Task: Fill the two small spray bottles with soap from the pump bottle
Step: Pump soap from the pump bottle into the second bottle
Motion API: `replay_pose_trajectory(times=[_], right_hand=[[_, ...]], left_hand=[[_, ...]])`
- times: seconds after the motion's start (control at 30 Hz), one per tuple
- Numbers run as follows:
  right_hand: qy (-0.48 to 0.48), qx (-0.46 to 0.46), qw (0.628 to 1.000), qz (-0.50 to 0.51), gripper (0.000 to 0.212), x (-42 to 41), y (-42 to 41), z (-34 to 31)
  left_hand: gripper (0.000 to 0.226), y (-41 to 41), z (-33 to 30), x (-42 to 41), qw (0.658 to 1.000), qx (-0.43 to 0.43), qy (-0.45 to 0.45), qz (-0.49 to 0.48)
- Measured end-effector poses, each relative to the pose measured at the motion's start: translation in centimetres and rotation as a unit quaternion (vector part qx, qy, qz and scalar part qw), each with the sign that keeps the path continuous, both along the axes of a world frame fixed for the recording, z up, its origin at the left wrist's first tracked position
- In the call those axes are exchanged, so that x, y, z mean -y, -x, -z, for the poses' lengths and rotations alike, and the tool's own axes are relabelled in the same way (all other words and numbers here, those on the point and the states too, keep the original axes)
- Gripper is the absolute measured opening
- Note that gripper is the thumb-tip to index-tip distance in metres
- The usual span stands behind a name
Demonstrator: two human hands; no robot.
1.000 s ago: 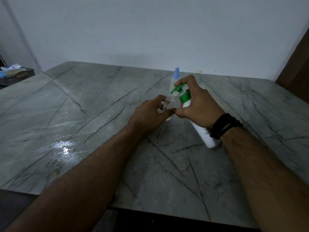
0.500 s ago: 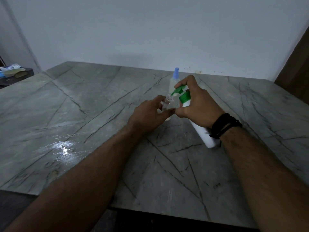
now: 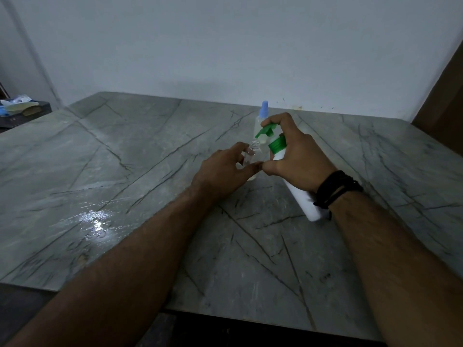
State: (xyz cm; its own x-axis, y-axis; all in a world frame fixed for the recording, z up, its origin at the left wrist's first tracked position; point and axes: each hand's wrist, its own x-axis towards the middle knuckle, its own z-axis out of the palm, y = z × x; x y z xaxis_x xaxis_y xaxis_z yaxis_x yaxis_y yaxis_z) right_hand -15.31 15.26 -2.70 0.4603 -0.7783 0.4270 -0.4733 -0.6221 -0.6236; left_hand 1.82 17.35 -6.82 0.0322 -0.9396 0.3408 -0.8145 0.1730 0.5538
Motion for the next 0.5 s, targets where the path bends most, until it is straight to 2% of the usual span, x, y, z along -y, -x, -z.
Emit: replay_pose_trajectory(times=[0.2,0.5], right_hand=[[-0.004,0.007,1.000,-0.001,0.063,0.09,0.01,-0.17],[-0.008,0.001,1.000,-0.006,0.066,-0.10,-0.10,-0.23]], left_hand=[[0.054,-0.03,0.13,0.21,1.000,-0.002,-0.001,-0.007],[0.054,-0.07,0.33,0.39,1.000,-0.003,-0.002,-0.007]])
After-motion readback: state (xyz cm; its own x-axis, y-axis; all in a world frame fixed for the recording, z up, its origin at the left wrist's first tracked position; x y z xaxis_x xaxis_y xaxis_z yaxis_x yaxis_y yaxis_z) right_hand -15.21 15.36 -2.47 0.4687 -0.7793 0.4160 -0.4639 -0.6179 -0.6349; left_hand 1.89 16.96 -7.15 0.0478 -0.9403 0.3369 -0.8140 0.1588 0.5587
